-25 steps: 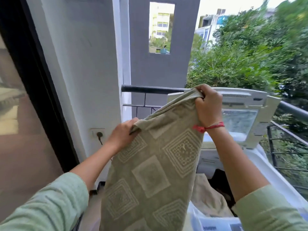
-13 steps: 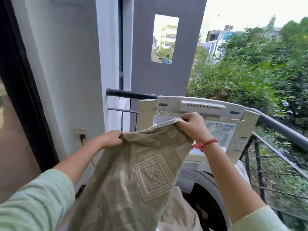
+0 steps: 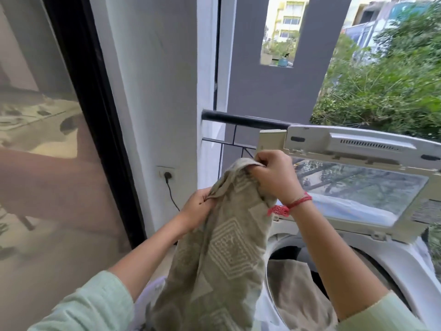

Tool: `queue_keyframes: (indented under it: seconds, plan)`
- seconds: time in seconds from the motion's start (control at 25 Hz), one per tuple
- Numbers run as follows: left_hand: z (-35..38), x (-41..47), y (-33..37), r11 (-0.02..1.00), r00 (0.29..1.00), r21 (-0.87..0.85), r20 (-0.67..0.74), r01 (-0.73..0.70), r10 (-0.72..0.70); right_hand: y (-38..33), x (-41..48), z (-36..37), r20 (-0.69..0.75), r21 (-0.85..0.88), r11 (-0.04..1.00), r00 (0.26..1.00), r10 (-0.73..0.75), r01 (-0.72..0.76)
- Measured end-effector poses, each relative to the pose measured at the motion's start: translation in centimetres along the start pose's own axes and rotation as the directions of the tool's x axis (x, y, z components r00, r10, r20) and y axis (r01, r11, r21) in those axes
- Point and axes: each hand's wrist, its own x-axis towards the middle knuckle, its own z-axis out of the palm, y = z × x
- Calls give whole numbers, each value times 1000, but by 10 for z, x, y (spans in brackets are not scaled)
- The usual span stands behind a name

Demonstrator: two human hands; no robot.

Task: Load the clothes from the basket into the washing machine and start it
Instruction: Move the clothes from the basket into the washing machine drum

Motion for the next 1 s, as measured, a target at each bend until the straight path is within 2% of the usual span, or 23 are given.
queue_keyframes:
  seconds: [0.08,0.16,0.2,0.24,0.28,0.4,0.52,0.6,0.68,0.76,0.8,0.84,0.88,0.96,1.0]
  plan:
    - [-41,-1,-5,999,986,29,-156,-46,50,2,2,27,98,36,999,995,31,-35]
    - [-85,-7,-7,986,956,130,-261,-101,133,-1,-6,64,343,114,988,937,60,-105]
    - [-106,-12,-8,978,943,174,-290,-117,164,-3,-14,85,499,187,968,865,54,-169]
    - [-126,-16,-12,972,931,200,-314,-124,184,-4,-24,108,647,272,929,762,16,-251]
    - [-144,-22,-15,970,926,204,-322,-135,197,-2,-36,135,738,291,908,674,-12,-303]
    - [-196,-40,-19,958,918,226,-313,-175,242,20,-75,223,813,126,964,581,35,-234]
    - [-237,-58,1,921,911,306,-254,-243,325,44,-125,298,906,-53,962,393,160,-268]
    - [-262,-67,15,902,893,341,-267,-264,362,44,-162,335,922,-132,955,321,217,-266]
    - [-283,-73,24,888,860,380,-328,-259,391,39,-190,357,874,-210,939,378,305,-272]
    - [-306,-74,23,892,817,406,-434,-199,380,39,-192,363,712,-262,901,561,423,-346]
    - [-318,-75,19,897,792,411,-488,-163,367,40,-184,361,594,-256,862,632,497,-437]
    - [-330,-74,14,909,764,397,-546,-127,345,43,-169,353,446,-171,802,681,581,-573]
    - [-342,-74,8,921,733,380,-603,-86,317,45,-150,342,289,8,721,692,662,-693]
    - [-357,-68,-5,941,677,337,-686,-28,266,41,-101,307,29,312,617,657,754,-722]
    - [-360,-62,-10,948,660,317,-706,-27,255,36,-74,287,-67,408,615,650,757,-675]
